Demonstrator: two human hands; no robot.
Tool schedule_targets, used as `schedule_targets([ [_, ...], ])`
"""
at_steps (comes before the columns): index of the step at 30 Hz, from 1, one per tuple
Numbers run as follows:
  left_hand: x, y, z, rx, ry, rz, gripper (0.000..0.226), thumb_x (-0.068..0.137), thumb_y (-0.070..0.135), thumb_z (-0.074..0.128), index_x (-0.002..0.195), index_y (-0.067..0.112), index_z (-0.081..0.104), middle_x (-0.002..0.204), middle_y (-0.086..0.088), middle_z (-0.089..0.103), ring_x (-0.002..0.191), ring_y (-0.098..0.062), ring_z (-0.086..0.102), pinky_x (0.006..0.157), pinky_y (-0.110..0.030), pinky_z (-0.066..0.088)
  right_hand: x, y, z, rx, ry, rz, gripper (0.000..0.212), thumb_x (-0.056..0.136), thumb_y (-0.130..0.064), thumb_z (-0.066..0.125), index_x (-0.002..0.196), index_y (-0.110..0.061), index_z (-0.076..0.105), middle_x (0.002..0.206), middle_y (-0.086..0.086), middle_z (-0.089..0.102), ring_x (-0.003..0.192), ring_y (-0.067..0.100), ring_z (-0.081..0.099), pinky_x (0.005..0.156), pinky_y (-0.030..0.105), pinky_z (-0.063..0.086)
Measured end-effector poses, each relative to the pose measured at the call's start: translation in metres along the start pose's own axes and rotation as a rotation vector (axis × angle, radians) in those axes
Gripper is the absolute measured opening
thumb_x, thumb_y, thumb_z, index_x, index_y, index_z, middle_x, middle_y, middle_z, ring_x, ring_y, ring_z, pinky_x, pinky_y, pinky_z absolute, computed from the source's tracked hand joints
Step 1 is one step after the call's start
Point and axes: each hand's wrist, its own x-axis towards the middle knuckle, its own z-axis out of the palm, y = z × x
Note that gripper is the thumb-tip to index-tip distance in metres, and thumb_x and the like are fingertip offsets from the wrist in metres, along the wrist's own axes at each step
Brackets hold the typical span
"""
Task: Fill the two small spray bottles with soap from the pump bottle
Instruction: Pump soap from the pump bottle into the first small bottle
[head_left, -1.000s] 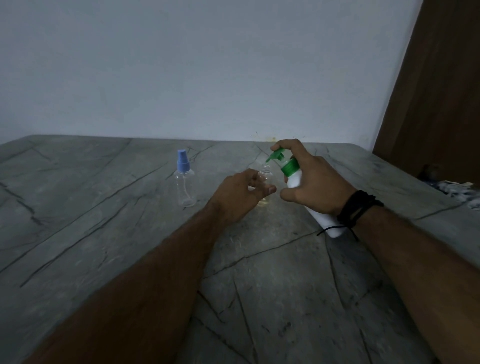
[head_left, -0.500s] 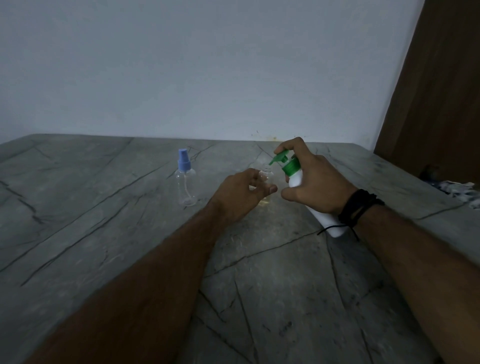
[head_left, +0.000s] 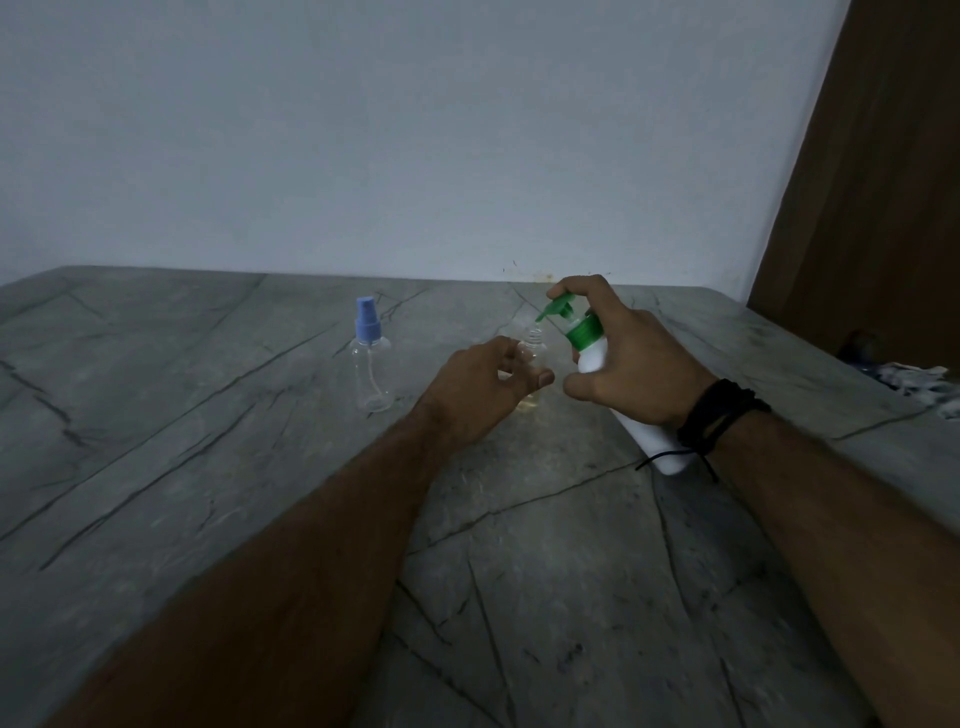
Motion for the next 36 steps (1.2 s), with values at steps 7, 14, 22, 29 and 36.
schedule_targets([
  [7, 0.0002, 0.0008, 0.0001, 0.017, -0.005, -0.004, 0.049, 0.082, 0.057, 0.063, 0.116, 0.022, 0.060, 0.115, 0.005, 0.066, 0.101, -0.007, 0.059, 0.078, -0.024, 0.041, 0.0010, 0.0006, 0.0004, 0.010, -0.012, 0.004, 0.069, 0.070, -0.008, 0.077, 0.127, -0.026, 0.043, 0.077, -0.013, 0.060, 0.065, 0.004, 0.061, 0.053, 0.013, 0.046],
  [14, 0.0008, 0.0004, 0.0001, 0.027, -0.005, -0.007, 0.050, 0.082, 0.057, 0.062, 0.116, 0.021, 0.061, 0.116, 0.004, 0.066, 0.103, -0.010, 0.059, 0.080, -0.025, 0.042, 0.0010, 0.0005, 0.0009, 0.012, -0.013, -0.006, 0.069, 0.070, -0.008, 0.076, 0.127, -0.026, 0.043, 0.076, -0.015, 0.060, 0.064, 0.005, 0.061, 0.052, 0.013, 0.045],
  [22, 0.0003, -0.0006, -0.0001, 0.018, -0.001, 0.002, 0.048, 0.082, 0.058, 0.062, 0.115, 0.023, 0.061, 0.113, 0.006, 0.066, 0.100, -0.007, 0.059, 0.077, -0.024, 0.042, 0.0006, -0.0001, 0.0019, 0.011, -0.017, -0.010, 0.072, 0.071, -0.008, 0.076, 0.130, -0.028, 0.042, 0.077, -0.015, 0.060, 0.064, 0.005, 0.061, 0.054, 0.013, 0.046],
  [29, 0.0005, -0.0016, -0.0003, 0.006, -0.004, 0.009, 0.046, 0.081, 0.058, 0.062, 0.113, 0.023, 0.061, 0.111, 0.007, 0.067, 0.100, -0.006, 0.060, 0.078, -0.024, 0.043, 0.0010, 0.0006, 0.0020, 0.005, -0.015, -0.007, 0.071, 0.070, -0.008, 0.076, 0.130, -0.028, 0.043, 0.075, -0.020, 0.062, 0.064, 0.001, 0.061, 0.053, 0.010, 0.044],
  [36, -0.0004, -0.0008, -0.0007, -0.005, 0.000, 0.025, 0.046, 0.082, 0.057, 0.062, 0.113, 0.024, 0.061, 0.113, 0.006, 0.066, 0.100, -0.007, 0.060, 0.074, -0.021, 0.041, 0.0013, 0.0022, 0.0016, -0.007, 0.012, -0.009, 0.068, 0.069, -0.009, 0.077, 0.125, -0.027, 0.044, 0.075, -0.015, 0.060, 0.063, 0.002, 0.060, 0.052, 0.010, 0.042],
])
